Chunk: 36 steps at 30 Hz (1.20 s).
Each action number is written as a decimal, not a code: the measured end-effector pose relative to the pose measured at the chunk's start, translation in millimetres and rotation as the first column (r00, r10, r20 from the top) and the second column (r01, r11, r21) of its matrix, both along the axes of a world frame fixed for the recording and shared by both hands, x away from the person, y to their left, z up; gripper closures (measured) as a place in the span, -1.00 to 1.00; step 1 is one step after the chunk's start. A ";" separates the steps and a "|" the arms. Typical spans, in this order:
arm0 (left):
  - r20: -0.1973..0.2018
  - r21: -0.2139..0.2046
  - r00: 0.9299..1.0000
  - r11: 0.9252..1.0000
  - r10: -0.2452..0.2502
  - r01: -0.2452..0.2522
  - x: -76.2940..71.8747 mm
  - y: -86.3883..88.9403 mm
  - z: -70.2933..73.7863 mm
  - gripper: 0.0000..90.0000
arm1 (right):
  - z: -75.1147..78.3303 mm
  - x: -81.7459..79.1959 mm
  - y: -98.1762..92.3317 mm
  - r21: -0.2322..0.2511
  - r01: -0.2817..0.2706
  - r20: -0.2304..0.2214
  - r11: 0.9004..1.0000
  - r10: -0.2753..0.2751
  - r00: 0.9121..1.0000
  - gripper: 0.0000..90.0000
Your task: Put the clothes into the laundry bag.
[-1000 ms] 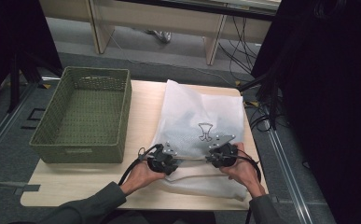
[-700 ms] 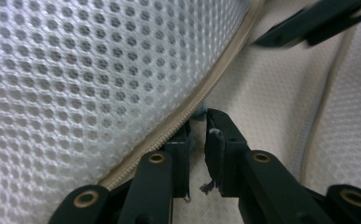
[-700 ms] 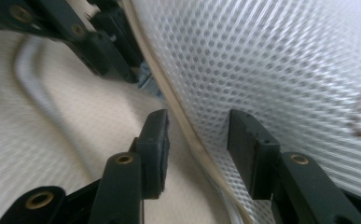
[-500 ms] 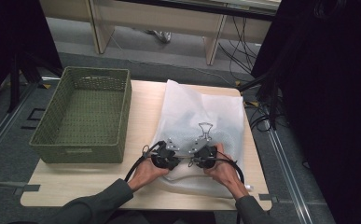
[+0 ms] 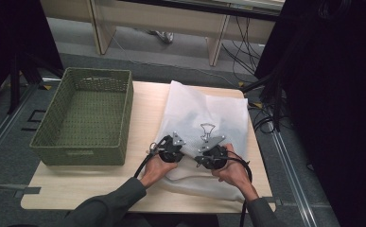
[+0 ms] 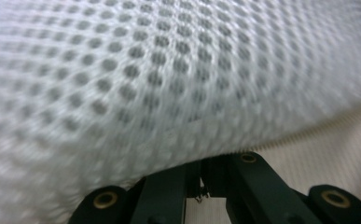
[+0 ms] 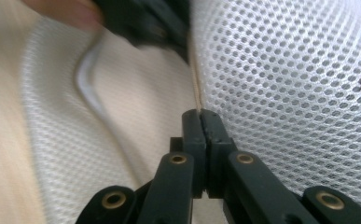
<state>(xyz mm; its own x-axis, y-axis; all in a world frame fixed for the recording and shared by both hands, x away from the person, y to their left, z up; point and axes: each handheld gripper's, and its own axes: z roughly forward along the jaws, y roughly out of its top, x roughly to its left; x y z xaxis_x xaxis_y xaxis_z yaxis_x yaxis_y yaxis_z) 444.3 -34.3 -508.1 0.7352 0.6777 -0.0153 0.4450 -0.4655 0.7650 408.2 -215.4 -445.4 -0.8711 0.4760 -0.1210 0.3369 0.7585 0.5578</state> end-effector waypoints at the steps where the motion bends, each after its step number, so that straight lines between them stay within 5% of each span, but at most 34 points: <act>1: 0.000 -0.003 1.000 1.000 0.010 -0.010 1.5 -4.2 -2.7 0.92 | -0.8 0.3 0.5 0.000 -0.004 0.001 1.000 0.004 1.000 1.00; 4: -0.004 0.025 1.000 1.000 -0.006 0.006 0.4 -5.4 -3.3 0.88 | -13.4 4.5 4.5 -0.022 -0.016 -0.040 1.000 0.015 0.999 1.00; 7: -0.088 0.009 0.995 0.998 -0.056 0.057 -12.3 3.4 -1.7 0.71 | -25.4 7.1 9.8 -0.059 -0.013 -0.079 0.998 0.008 0.997 1.00; 8: -0.088 0.009 0.995 0.998 -0.056 0.057 -12.3 3.4 -1.7 0.65 | -25.4 7.1 9.8 -0.059 -0.013 -0.079 0.998 0.008 0.997 1.00; 10: -0.121 0.076 0.988 0.992 -0.094 0.103 -23.4 14.0 4.2 0.56 | -30.5 8.4 11.0 -0.062 -0.015 -0.102 0.998 0.009 0.995 1.00; 11: -0.126 0.072 0.985 0.990 -0.114 0.124 -29.6 17.8 6.7 0.53 | -33.3 8.3 11.8 -0.066 -0.018 -0.105 0.998 0.011 0.994 1.00; 15: -0.109 0.070 0.981 0.983 -0.161 0.169 -49.0 40.2 17.2 0.49 | -37.3 9.1 11.3 -0.096 -0.015 -0.108 0.995 0.004 0.994 1.00; 21: -0.083 0.024 0.988 0.991 -0.129 0.132 -57.4 68.4 28.2 0.49 | -37.3 10.0 9.8 -0.117 0.002 -0.105 0.993 -0.014 0.994 1.00; 27: -0.079 -0.008 0.987 0.990 -0.139 0.138 -64.4 77.6 37.7 0.46 | -35.4 6.3 1.9 -0.116 0.008 -0.122 0.993 -0.023 0.992 1.00; 30: -0.058 0.010 0.986 0.988 -0.154 0.155 -69.2 82.5 41.1 0.43 | -34.9 2.7 -2.0 -0.112 0.031 -0.140 0.993 -0.047 0.989 1.00; 36: -0.065 0.023 0.984 0.986 -0.165 0.167 -80.9 89.9 42.0 0.25 | -28.4 -6.3 -15.7 -0.123 0.024 -0.104 0.992 -0.037 0.994 1.00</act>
<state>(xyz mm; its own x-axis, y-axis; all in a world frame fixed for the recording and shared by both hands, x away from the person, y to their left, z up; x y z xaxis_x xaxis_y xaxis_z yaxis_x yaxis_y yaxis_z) 363.4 55.6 -466.1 0.8355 0.5474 -0.0471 0.4063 -0.5579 0.7237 401.9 -231.1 -473.8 -0.8676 0.4896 -0.0872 0.4131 0.8071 0.4219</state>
